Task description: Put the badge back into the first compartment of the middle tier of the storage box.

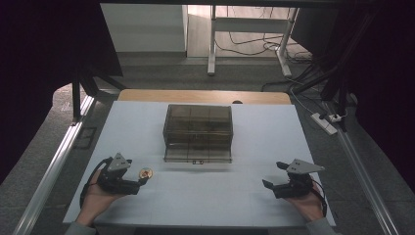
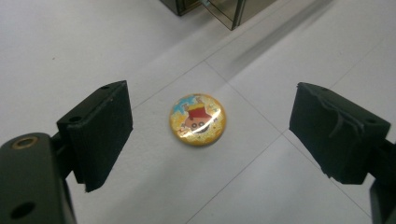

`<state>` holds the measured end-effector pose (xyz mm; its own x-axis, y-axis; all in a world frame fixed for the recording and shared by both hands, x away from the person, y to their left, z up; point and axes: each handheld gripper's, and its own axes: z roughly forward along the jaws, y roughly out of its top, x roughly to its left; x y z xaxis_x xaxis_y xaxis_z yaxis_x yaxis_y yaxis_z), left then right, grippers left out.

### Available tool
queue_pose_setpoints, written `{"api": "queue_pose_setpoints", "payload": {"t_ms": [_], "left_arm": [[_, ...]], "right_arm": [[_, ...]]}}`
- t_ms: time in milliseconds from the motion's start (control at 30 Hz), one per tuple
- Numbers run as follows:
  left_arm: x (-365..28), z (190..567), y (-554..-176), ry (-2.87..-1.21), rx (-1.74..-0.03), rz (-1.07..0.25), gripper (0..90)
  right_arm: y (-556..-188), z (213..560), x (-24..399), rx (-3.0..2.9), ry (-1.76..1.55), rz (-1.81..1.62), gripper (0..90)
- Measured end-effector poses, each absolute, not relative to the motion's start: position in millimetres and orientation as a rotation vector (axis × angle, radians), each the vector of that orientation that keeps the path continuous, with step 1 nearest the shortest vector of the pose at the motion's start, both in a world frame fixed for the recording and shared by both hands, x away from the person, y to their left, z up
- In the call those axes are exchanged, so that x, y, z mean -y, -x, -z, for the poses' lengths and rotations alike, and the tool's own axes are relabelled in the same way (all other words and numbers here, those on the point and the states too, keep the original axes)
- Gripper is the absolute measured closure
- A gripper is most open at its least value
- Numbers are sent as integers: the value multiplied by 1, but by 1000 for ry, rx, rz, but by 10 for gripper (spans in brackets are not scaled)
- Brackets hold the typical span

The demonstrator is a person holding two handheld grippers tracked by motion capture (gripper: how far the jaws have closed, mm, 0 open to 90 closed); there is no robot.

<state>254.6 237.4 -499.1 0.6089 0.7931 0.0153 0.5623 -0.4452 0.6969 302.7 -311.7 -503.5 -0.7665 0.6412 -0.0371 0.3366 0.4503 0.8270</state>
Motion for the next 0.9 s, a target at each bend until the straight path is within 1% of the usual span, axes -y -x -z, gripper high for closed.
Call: {"api": "queue_pose_setpoints", "payload": {"t_ms": [200, 400, 567, 767, 900], "left_arm": [[-236, 501, -264, -2223, -1062, -420, 132], [-237, 503, -273, -2239, -1073, -388, 138], [-230, 505, -287, -2306, -1066, -370, 142], [-228, 503, -300, -2334, -1063, -339, 148], [-227, 506, -302, -2362, -1060, -324, 157]], "right_arm": [[-303, 504, 311, -2371, -831, -1228, 116], [-302, 505, 310, -2372, -836, -1213, 116], [-303, 505, 310, -2380, -835, -1220, 116], [-303, 505, 310, -2382, -836, -1219, 116], [-303, 506, 310, -2387, -833, -1215, 116]]}}
